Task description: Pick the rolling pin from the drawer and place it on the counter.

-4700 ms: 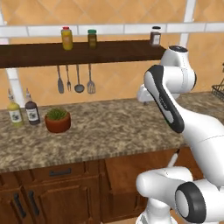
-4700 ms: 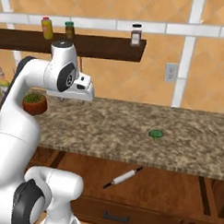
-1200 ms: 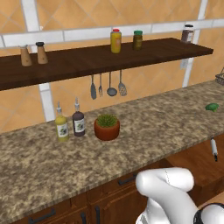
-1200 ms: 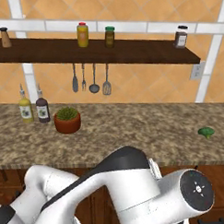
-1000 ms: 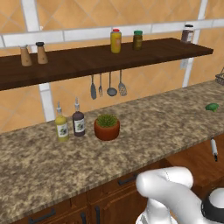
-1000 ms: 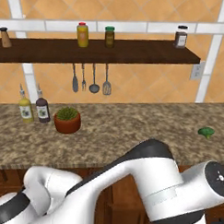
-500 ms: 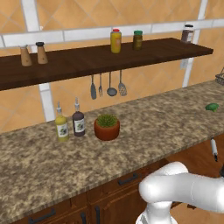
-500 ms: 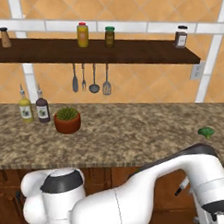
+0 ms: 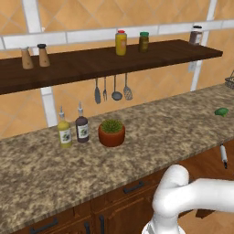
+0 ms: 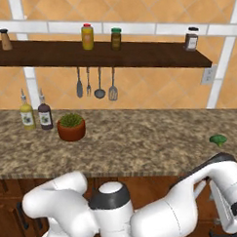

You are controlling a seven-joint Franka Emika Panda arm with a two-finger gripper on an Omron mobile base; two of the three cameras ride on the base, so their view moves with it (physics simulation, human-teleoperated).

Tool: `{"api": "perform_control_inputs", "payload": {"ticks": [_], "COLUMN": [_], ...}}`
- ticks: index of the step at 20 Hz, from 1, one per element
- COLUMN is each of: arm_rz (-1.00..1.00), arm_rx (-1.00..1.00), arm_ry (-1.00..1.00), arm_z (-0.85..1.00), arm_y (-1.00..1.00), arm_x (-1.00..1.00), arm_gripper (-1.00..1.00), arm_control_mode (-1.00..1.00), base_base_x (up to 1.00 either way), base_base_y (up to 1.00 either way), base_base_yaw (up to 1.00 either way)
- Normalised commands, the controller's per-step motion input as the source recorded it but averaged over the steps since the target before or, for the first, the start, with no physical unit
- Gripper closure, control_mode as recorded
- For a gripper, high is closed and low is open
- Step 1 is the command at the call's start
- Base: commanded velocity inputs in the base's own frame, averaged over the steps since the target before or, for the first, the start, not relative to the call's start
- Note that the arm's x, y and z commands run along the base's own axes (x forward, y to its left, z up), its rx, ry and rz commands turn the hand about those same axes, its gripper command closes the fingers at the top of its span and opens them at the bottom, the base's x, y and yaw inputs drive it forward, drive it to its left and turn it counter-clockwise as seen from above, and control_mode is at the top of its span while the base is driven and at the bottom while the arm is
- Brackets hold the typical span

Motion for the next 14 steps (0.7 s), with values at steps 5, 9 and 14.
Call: {"api": "perform_control_inputs", "payload": {"ticks": [5, 9, 14], "arm_rz": [-0.06, -0.02, 0.00], "arm_rx": [0.00, 0.00, -0.02], "arm_ry": [0.07, 0.13, 0.23], "arm_z": [-1.00, -0.92, -0.73], "arm_y": [-0.24, -0.12, 0.00], "arm_x": [0.50, 0.05, -0.26], "arm_gripper": [-1.00, -1.00, -1.00], "arm_control_mode": [-1.00, -1.00, -1.00], "base_base_x": [0.00, 0.00, 0.00], "base_base_y": [0.00, 0.00, 0.00], "base_base_yaw": [0.00, 0.00, 0.00]}}
